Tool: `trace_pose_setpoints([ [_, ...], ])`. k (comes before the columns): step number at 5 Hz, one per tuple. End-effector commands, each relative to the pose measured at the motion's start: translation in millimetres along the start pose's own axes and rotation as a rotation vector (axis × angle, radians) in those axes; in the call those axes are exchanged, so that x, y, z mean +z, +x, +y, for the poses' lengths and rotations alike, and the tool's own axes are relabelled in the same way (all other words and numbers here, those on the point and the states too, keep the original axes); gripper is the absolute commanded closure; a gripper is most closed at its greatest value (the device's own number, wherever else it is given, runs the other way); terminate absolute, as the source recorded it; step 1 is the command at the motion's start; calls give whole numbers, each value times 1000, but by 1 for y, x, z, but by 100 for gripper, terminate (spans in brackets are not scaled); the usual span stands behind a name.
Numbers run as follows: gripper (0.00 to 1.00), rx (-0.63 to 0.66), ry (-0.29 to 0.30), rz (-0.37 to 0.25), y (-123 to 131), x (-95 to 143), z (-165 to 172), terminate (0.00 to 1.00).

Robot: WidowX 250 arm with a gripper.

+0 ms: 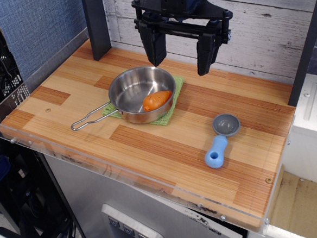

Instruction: Put the egg on the side of the pot opposite the blue spoon.

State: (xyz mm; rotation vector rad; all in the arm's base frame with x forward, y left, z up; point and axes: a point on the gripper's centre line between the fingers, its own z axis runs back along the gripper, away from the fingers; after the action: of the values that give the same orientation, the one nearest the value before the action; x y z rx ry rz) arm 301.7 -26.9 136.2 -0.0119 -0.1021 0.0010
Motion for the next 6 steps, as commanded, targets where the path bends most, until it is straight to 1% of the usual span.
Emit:
trace_pose_setpoints([
  [1, 0, 0, 0, 0, 0, 0, 0, 0],
  [3, 0, 140, 25, 57, 14, -17, 58, 0],
  [4, 0, 192, 37, 87, 18, -33, 82, 0],
  [5, 0, 206, 48, 108, 21, -56, 97, 0],
  [6, 0, 181, 57, 152, 23, -76, 91, 0],
])
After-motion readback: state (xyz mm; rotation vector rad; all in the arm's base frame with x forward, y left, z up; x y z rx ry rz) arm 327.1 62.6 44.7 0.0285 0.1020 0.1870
